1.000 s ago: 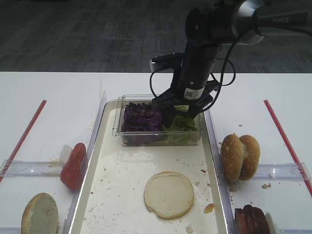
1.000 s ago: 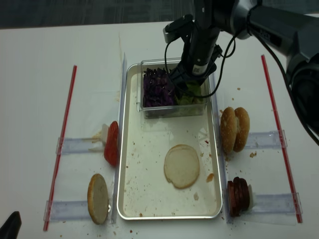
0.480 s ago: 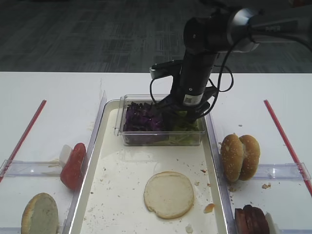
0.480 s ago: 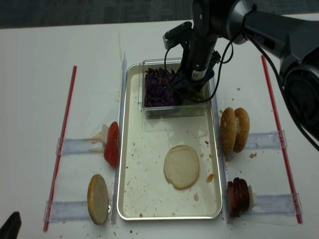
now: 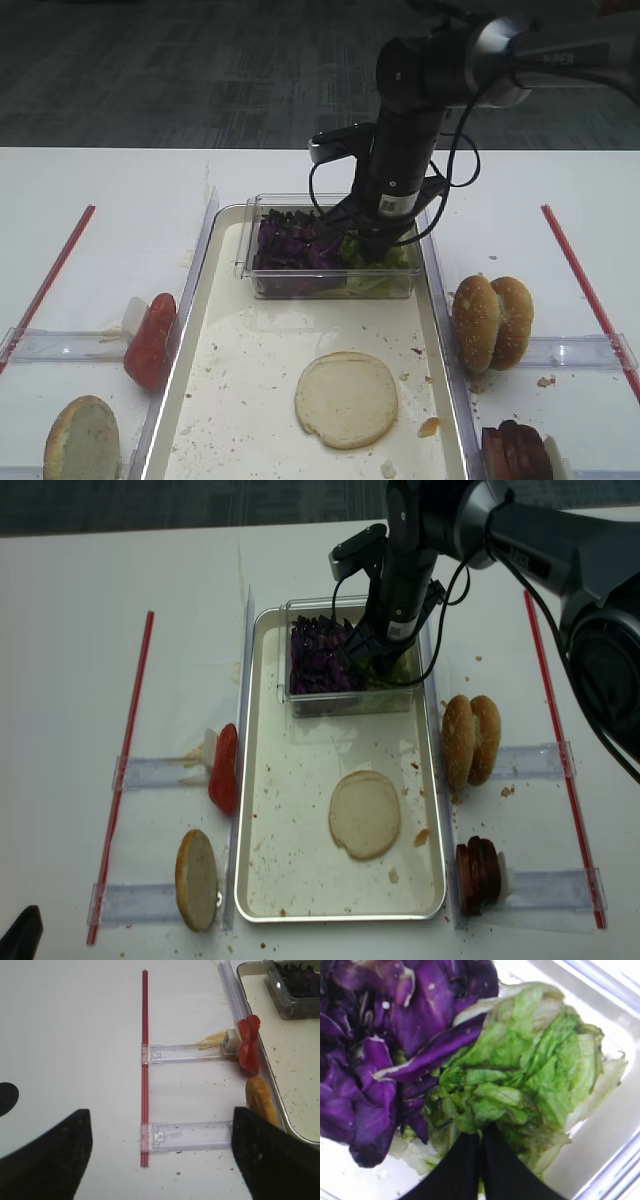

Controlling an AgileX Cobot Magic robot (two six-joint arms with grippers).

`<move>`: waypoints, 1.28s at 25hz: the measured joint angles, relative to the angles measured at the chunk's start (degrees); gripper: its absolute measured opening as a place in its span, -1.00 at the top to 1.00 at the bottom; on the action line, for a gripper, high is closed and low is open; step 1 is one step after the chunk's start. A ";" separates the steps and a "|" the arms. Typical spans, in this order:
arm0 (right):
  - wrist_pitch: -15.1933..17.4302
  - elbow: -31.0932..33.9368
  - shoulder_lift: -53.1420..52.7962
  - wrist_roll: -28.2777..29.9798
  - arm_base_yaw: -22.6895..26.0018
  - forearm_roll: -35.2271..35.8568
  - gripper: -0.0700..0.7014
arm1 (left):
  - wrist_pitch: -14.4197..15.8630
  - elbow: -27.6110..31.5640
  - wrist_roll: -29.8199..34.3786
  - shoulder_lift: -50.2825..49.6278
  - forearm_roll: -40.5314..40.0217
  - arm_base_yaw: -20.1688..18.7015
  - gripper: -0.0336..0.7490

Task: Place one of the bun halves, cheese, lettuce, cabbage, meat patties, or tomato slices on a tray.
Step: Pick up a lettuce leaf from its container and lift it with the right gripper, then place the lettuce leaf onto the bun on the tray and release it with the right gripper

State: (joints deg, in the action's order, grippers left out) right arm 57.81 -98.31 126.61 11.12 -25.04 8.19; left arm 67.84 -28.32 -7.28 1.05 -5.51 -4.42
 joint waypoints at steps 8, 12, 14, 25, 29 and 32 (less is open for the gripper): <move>0.93 -0.57 -0.92 -0.10 0.00 -0.10 0.71 | 0.00 0.00 0.00 0.00 0.00 0.00 -0.52; 4.20 -4.67 -2.75 -0.10 0.00 -0.21 0.71 | 0.00 0.00 0.00 0.00 0.00 0.00 -0.52; 6.22 -6.95 -3.41 -0.10 0.00 -0.21 0.72 | 0.00 0.00 0.00 0.00 0.00 0.00 -0.52; 12.70 -13.59 -4.21 -1.99 0.00 -0.68 0.72 | 0.00 0.00 0.00 0.00 0.00 0.00 -0.52; 12.89 -13.59 -4.35 -2.79 0.00 -1.91 0.72 | 0.00 0.00 0.00 0.00 0.00 0.00 -0.52; 12.89 -13.59 -4.63 -2.79 0.00 -2.05 0.72 | 0.00 0.00 0.00 0.00 0.00 0.00 -0.52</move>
State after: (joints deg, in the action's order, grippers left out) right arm 70.70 -111.90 121.99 8.33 -25.04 6.13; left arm 67.84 -28.32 -7.28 1.05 -5.51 -4.42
